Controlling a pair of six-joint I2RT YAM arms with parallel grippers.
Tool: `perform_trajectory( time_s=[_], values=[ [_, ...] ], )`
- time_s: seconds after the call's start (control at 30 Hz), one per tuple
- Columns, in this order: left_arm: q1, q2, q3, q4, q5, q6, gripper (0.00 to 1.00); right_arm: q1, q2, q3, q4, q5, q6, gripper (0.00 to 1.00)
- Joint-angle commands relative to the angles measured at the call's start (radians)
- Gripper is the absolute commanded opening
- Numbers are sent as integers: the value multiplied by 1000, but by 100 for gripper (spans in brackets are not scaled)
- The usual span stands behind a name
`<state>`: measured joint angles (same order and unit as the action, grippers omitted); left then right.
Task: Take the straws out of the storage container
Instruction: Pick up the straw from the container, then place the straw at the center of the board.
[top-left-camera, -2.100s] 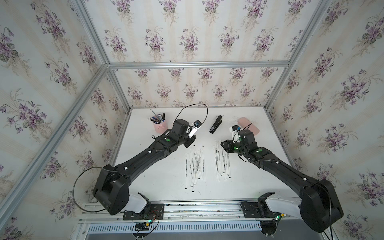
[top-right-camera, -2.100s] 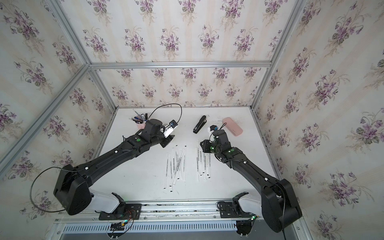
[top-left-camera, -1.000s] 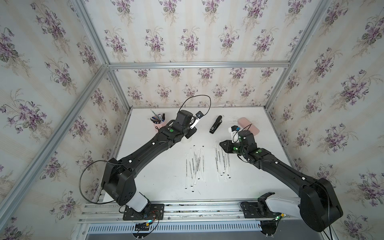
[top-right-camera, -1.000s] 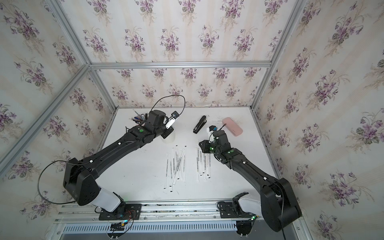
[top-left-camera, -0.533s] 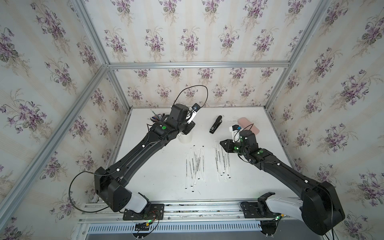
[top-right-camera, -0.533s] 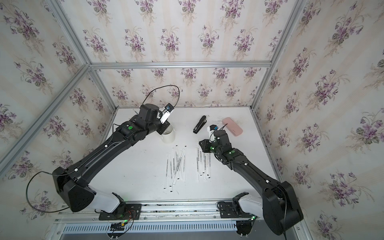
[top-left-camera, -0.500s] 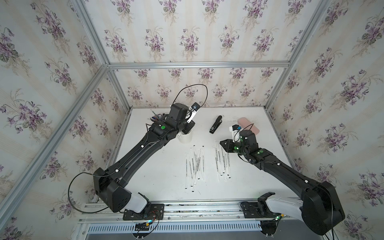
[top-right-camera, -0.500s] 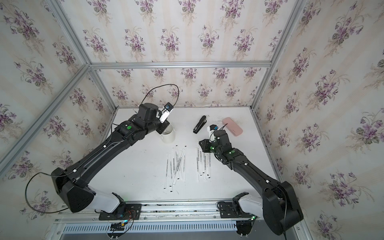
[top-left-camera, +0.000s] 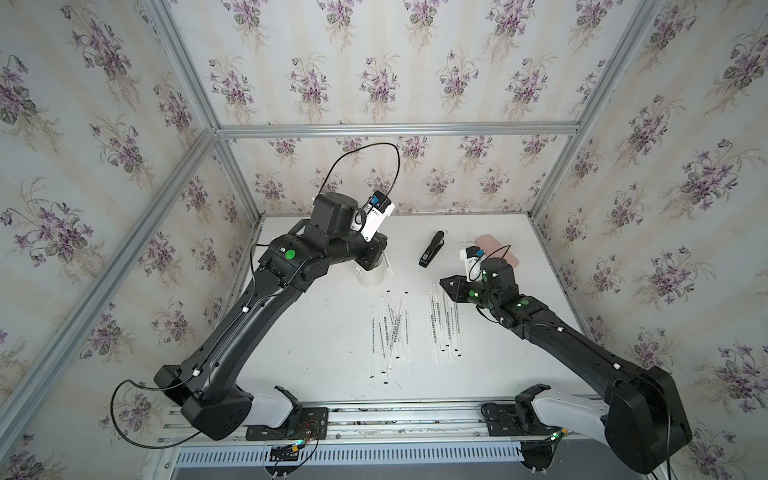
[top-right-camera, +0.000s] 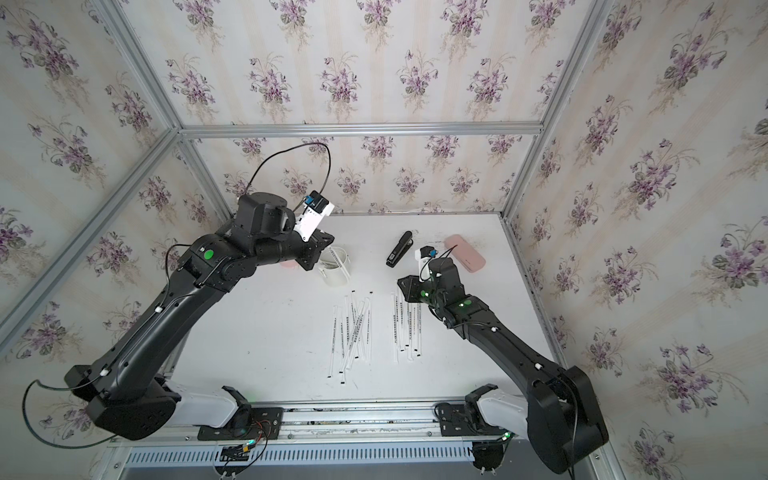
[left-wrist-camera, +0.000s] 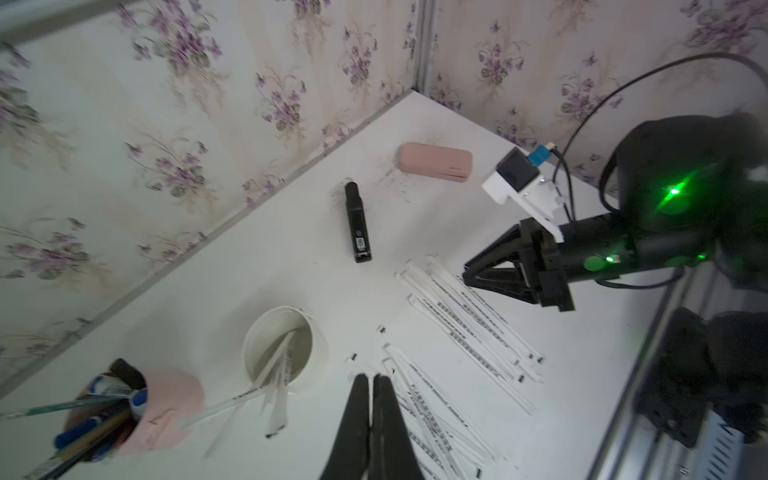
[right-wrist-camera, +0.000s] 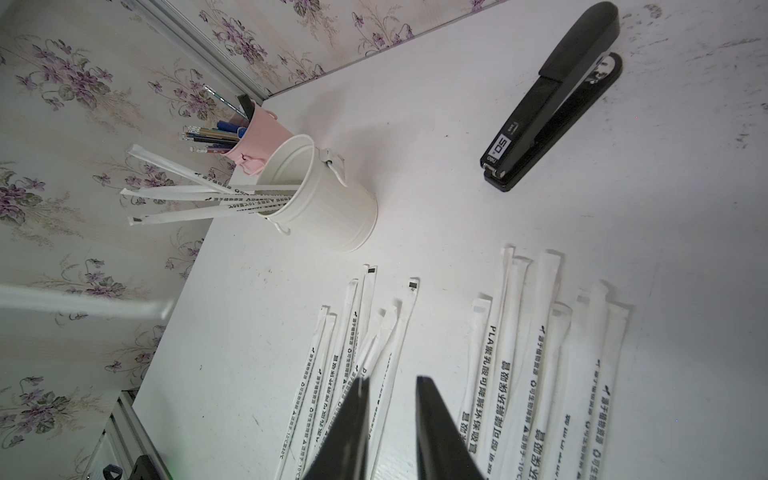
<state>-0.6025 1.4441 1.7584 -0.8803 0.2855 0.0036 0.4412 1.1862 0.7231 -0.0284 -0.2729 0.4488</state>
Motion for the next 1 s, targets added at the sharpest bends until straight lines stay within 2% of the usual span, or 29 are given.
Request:
perform_trajectory(
  time_s=[0.0,0.1,0.2,0.33,0.5,0.8,0.97],
  values=[
    [1,88,20,-211,235,-93,3,-1,8,-1,6,-9,-1,24],
    [3,209,52,-304,329,-73,3,0,16,-6,16,-23,1,24],
    [11,352,96,-388,366,-41,3,0,12,-9,20,-30,5,24],
    [15,465,87,-382,431,-12,4,1,-4,-17,16,-25,0,24],
    [45,521,50,-350,426,-7,9,0,-8,-31,9,-16,-7,24],
    [102,550,-36,-287,431,-4,12,1,12,-33,16,-32,-3,24],
    [114,542,-55,-269,422,-4,20,0,12,-31,16,-28,2,24]
  ],
)
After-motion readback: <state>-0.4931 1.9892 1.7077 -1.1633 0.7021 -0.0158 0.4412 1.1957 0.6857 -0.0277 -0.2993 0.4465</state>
